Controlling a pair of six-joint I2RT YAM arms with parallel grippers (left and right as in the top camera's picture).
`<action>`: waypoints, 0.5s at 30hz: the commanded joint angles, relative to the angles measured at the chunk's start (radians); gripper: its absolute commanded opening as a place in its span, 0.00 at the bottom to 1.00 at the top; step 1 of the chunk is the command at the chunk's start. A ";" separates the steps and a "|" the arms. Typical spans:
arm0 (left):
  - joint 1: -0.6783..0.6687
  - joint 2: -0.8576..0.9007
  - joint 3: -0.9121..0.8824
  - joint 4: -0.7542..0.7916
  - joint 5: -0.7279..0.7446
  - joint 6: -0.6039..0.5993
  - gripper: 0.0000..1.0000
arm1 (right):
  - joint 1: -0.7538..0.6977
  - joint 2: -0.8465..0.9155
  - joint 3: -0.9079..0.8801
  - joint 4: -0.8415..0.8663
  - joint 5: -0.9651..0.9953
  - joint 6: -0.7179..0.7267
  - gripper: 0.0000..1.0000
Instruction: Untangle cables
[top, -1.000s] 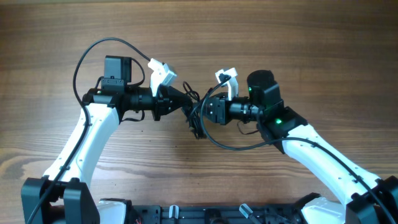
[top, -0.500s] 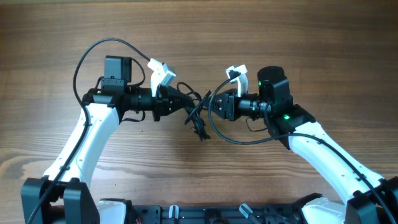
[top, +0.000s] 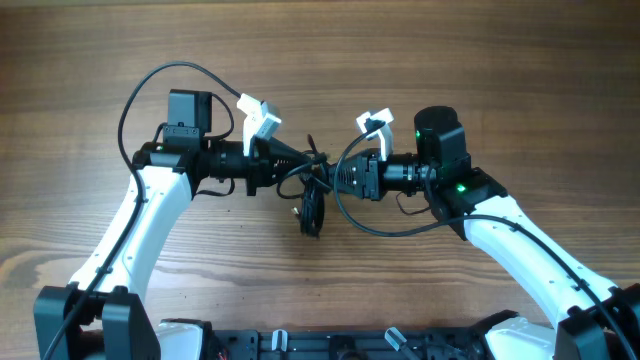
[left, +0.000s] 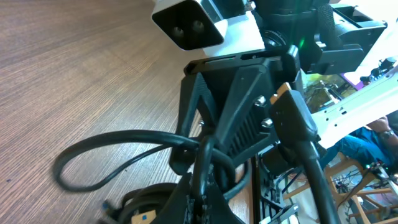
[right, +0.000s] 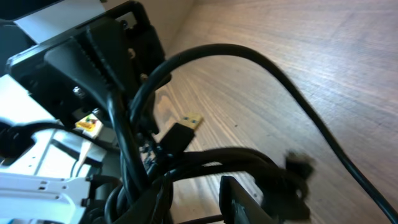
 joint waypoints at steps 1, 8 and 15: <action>-0.004 0.000 -0.001 0.004 -0.024 -0.009 0.04 | 0.019 0.001 0.011 0.001 -0.089 0.023 0.30; -0.004 0.000 -0.001 0.002 -0.048 -0.010 0.04 | 0.028 0.001 0.011 -0.050 -0.080 0.047 0.30; -0.006 0.000 -0.001 0.001 -0.048 -0.010 0.04 | 0.034 0.001 0.011 -0.080 -0.062 0.083 0.29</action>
